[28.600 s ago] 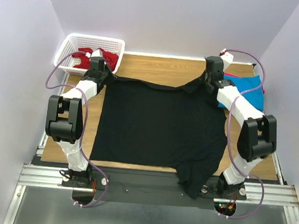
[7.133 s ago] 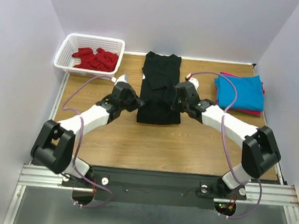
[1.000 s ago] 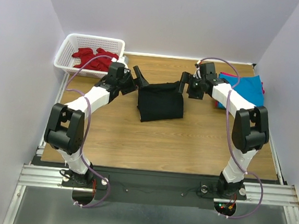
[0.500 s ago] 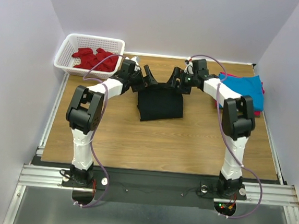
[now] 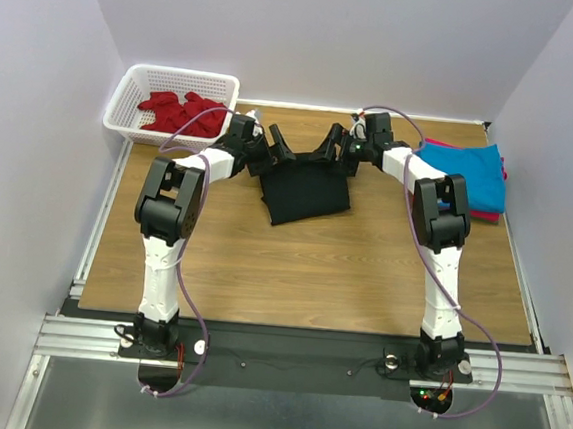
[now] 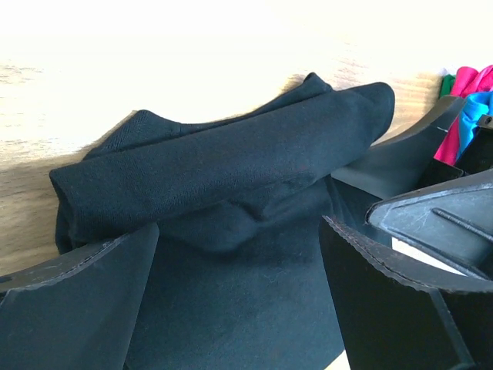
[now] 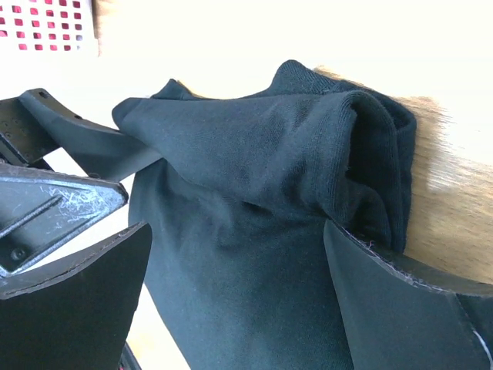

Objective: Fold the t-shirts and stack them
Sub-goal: Fold the tshirt, then neatly place the folded tshirt to the corner

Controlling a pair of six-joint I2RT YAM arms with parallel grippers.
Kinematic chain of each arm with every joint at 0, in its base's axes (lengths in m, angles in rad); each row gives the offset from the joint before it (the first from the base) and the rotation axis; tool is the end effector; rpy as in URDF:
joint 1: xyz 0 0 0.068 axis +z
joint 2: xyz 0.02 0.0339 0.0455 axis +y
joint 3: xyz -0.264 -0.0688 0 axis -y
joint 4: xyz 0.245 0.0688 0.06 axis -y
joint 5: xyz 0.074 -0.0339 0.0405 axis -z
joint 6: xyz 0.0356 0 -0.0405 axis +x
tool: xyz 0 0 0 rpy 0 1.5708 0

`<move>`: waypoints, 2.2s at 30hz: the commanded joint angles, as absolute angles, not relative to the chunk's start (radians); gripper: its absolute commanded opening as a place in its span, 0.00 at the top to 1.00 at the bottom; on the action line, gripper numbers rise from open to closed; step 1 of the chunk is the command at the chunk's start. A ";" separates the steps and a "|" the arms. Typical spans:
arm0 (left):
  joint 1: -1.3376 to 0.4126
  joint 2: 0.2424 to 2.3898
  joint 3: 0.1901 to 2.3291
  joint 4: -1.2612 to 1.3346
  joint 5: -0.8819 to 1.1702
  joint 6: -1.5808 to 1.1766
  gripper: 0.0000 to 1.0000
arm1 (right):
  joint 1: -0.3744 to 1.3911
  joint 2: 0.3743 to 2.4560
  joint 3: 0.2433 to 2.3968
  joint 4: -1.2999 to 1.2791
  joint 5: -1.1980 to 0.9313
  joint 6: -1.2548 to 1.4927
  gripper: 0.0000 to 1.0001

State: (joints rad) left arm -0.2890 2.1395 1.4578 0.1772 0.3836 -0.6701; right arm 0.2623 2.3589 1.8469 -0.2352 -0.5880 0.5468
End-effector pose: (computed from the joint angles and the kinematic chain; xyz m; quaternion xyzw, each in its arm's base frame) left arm 0.4600 -0.1507 0.1764 -0.0650 0.8485 -0.3758 0.3669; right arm 0.5031 0.1555 0.1615 0.0095 0.8847 0.3949 0.2476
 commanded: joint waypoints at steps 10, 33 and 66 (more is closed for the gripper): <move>-0.285 1.826 1.396 0.124 0.400 -0.634 0.02 | 0.239 2.122 1.838 -0.252 -0.548 0.514 0.00; -0.296 0.887 0.500 0.055 0.181 -0.699 0.01 | 0.342 2.166 1.718 -0.416 -0.089 0.216 0.10; -0.296 0.776 0.465 -0.055 0.094 -0.707 0.01 | 0.443 1.936 1.529 -0.419 0.377 0.058 1.00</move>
